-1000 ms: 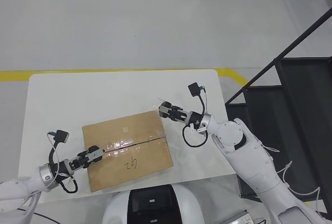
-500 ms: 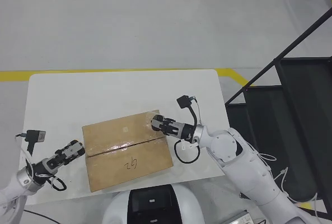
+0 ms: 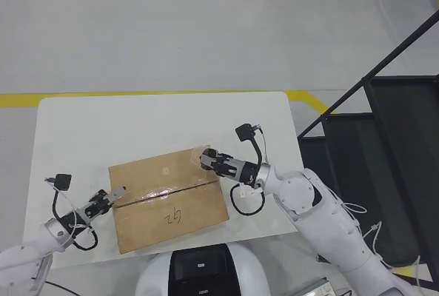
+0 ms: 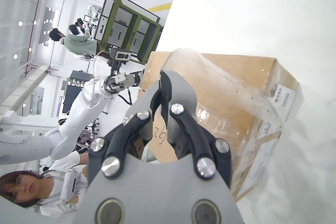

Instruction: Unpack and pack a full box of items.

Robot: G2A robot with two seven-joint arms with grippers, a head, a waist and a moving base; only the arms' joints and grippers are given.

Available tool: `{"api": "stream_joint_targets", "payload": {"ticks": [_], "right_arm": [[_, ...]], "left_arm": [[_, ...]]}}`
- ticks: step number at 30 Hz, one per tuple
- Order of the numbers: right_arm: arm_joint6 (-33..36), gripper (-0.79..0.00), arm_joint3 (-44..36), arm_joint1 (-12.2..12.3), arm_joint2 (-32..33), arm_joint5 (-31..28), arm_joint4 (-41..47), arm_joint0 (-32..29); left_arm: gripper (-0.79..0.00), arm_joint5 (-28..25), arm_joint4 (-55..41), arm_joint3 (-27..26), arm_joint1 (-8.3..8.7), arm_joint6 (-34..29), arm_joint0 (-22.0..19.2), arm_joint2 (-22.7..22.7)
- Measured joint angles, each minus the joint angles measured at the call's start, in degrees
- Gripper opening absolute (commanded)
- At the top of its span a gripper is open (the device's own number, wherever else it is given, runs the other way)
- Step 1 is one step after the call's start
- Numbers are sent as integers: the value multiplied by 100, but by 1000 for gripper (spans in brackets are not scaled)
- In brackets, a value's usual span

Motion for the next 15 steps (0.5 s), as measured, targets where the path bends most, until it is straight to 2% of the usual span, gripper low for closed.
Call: {"api": "stream_joint_targets", "payload": {"ticks": [6, 15], "right_arm": [[-109, -785, -91, 34, 212, 70, -110, -181], [-166, -785, -102, 112, 640, 27, -144, -654]], "left_arm": [[0, 63, -150, 58, -35, -331, -437, 521], [0, 207, -202, 92, -71, -526, -864, 902]]}}
